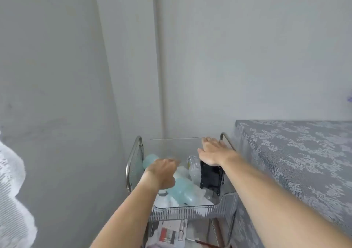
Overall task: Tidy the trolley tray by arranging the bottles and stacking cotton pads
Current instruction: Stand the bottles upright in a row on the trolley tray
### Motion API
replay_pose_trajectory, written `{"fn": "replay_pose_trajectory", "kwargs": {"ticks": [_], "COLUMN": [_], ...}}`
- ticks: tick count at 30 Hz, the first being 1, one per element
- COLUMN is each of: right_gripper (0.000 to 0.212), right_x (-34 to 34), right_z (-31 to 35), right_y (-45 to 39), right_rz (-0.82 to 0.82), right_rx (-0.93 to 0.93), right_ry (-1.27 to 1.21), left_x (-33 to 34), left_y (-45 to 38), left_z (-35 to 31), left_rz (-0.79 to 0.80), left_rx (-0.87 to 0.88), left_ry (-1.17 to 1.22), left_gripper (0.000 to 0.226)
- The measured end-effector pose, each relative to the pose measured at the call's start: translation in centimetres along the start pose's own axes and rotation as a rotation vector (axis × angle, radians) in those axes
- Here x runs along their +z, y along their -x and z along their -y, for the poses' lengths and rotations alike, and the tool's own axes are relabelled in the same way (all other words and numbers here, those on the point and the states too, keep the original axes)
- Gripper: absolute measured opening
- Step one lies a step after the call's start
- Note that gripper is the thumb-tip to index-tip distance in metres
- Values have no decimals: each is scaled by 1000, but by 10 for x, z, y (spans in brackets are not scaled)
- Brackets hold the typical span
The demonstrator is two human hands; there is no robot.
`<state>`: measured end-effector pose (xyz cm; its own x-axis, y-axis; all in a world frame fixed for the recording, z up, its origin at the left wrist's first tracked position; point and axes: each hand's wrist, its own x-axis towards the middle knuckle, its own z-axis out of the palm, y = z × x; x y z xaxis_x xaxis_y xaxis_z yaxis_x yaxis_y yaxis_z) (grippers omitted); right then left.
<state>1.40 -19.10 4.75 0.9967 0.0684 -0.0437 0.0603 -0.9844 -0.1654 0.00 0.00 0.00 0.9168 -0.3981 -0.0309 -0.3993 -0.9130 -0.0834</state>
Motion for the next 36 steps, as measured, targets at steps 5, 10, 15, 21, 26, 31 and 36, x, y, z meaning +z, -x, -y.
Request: {"fn": "replay_pose_trajectory", "kwargs": {"ticks": [5, 10, 15, 21, 26, 31, 36], "right_gripper": [65, 79, 80, 67, 48, 46, 39], "right_x": [23, 45, 60, 67, 77, 90, 103], "right_z": [-14, -28, -41, -35, -8, 14, 39], "right_y": [-14, -25, -22, -17, -18, -29, -39], "right_rz": [42, 63, 39, -269, -393, -377, -274], "right_rx": [-6, 2, -23, -240, -410, -365, -282], "right_ry": [41, 82, 56, 174, 164, 185, 347], "left_x": [36, 57, 56, 23, -8, -15, -14], "left_y": [-14, -30, -32, -37, -42, -49, -58], "left_z": [-35, -43, -39, -16, 12, 34, 50], "left_rz": [75, 59, 49, -131, -435, -638, -793], "left_rx": [274, 318, 321, 282, 74, -285, -499], "left_ry": [-186, -394, -411, -134, 389, 818, 1076], "left_gripper": [70, 65, 59, 63, 50, 41, 38]}}
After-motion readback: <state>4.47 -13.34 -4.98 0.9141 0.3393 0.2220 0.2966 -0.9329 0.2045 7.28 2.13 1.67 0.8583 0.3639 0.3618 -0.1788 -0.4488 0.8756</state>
